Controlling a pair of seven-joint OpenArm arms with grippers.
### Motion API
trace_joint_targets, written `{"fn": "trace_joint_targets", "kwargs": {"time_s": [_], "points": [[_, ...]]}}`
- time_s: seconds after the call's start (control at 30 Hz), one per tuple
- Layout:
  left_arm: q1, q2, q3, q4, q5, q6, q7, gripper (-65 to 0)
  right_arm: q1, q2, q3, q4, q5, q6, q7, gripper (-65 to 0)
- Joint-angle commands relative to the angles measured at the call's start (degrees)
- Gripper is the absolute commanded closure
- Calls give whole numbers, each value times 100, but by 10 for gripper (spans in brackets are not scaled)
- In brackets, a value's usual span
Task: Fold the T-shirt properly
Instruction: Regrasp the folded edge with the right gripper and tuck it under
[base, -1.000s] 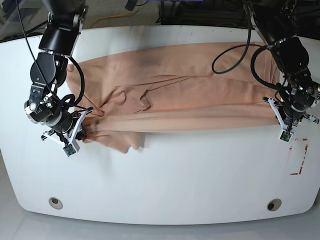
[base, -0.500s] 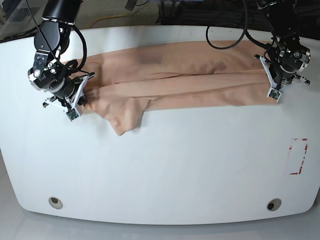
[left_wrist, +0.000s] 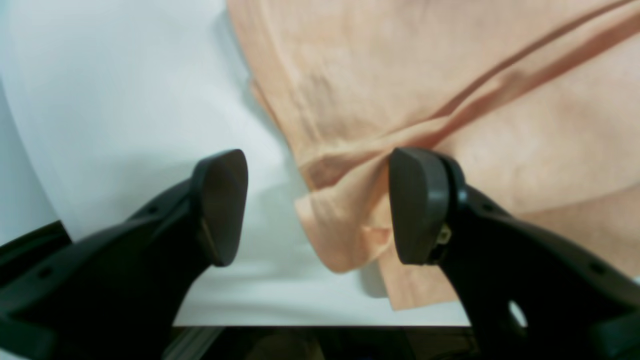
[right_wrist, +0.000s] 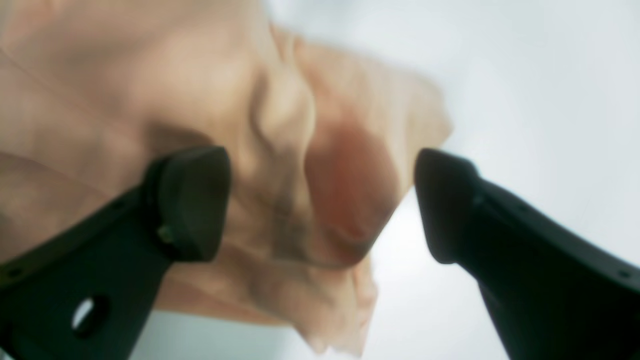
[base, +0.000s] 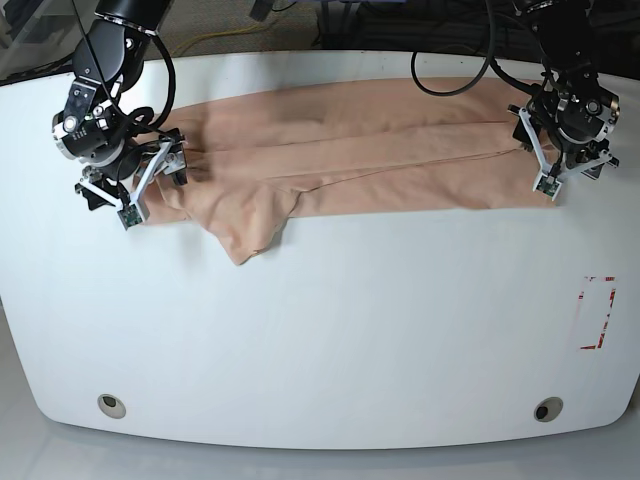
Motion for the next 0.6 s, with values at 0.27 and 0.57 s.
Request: {"fn": "trace_joint_targets", "kwargs": {"time_s": [0.27, 0.57], "points": [[-392, 43, -13, 78, 16, 36, -33, -403, 1843, 51, -176, -1559, 1144, -1, -727, -566], [-356, 43, -13, -195, 24, 36, -33, -403, 2784, 86, -817, -3722, 1135, -1, -59, -468]]}}
